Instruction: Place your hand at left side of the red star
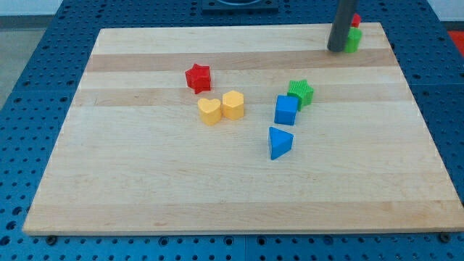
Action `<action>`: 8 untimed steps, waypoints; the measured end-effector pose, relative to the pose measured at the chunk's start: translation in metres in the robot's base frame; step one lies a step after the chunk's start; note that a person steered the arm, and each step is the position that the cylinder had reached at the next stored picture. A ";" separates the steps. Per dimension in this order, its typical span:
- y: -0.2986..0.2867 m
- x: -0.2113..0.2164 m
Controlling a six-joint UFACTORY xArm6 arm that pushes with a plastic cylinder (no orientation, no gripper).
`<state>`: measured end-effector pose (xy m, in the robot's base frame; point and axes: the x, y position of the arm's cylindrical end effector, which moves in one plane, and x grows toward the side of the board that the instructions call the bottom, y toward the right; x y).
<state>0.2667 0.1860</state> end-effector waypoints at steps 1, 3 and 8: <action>-0.002 0.000; -0.064 0.002; -0.277 0.029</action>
<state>0.2961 -0.0914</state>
